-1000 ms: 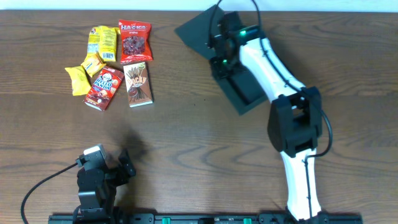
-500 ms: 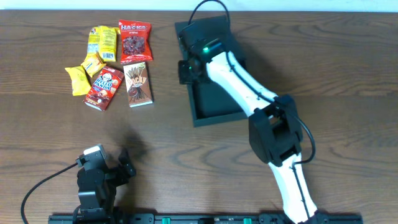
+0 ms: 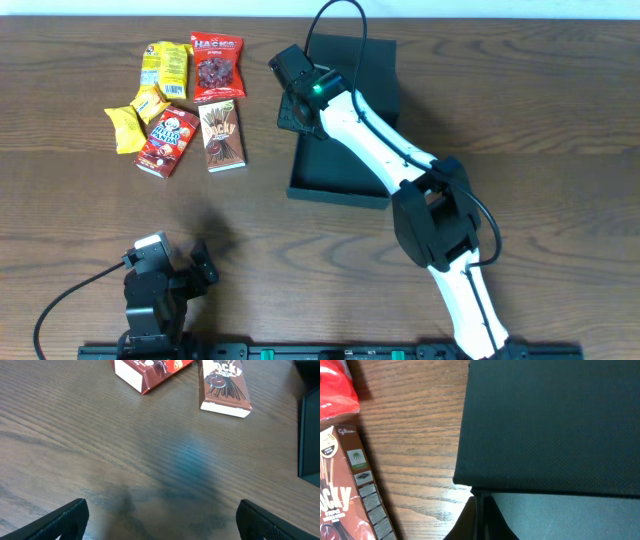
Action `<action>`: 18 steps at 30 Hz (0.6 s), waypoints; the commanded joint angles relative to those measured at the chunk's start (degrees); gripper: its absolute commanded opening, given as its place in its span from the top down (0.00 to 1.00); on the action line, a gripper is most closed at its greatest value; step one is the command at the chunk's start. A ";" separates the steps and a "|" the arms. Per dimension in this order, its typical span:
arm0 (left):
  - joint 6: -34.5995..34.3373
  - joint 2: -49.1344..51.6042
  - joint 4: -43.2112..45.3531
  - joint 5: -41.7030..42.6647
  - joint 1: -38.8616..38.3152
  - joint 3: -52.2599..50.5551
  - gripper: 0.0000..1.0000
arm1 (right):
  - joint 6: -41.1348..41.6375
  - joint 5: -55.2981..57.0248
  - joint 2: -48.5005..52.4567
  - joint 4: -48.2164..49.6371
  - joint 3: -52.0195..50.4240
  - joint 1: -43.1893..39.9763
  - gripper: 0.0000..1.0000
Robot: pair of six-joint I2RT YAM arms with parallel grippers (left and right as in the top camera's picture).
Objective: Pack container
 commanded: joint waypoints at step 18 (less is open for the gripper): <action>0.42 -0.37 -1.20 0.00 -0.26 -0.50 0.05 | -16.96 0.94 0.70 -0.63 0.26 -0.02 0.99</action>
